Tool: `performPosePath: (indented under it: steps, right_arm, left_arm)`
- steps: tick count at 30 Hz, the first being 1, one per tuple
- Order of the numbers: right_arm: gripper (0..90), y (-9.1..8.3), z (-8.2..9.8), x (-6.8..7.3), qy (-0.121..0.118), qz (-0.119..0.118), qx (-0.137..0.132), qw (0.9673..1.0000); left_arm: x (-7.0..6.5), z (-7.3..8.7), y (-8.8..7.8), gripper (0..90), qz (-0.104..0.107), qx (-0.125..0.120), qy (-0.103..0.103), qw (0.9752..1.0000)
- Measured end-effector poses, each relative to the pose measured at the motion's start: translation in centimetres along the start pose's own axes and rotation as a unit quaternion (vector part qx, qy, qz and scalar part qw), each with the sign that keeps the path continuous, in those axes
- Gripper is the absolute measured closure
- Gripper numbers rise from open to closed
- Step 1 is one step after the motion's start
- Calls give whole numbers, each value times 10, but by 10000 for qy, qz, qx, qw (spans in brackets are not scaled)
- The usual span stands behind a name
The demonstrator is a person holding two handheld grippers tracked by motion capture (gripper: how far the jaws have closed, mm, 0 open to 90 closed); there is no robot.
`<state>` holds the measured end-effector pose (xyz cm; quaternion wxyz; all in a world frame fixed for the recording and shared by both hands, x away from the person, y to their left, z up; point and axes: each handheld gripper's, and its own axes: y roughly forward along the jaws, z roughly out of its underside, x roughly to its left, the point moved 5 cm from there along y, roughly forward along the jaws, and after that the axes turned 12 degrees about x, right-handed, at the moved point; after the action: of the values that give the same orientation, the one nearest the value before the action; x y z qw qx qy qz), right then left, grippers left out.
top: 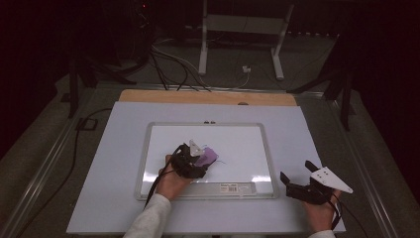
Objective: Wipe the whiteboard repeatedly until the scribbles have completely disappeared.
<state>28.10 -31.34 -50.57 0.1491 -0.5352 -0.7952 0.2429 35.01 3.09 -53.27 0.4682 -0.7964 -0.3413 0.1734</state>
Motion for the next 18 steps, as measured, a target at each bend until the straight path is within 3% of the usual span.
performPosePath:
  steps: [2,4,8,10,12,18]
  right_arm:
    - [10,-1,0,-1,17,3,-5,10000]
    - [10,-2,0,-1,31,12,-13,10000]
    - [10,-2,0,-3,43,32,-18,10000]
    - [10,-3,0,-4,63,30,-24,10000]
    - [10,-3,0,-4,65,33,-28,10000]
    - [10,-2,0,-1,28,25,-17,10000]
  left_arm:
    - [2,0,1,421,38,-2,-48,10000]
    - [8,0,0,421,-128,16,-117,9998]
    - [25,1,1,421,-349,34,-446,9984]
    - [30,2,2,421,-272,12,-571,9980]
    - [28,1,2,421,-347,23,-525,9980]
    - [2,-7,5,421,-125,-19,-214,9997]
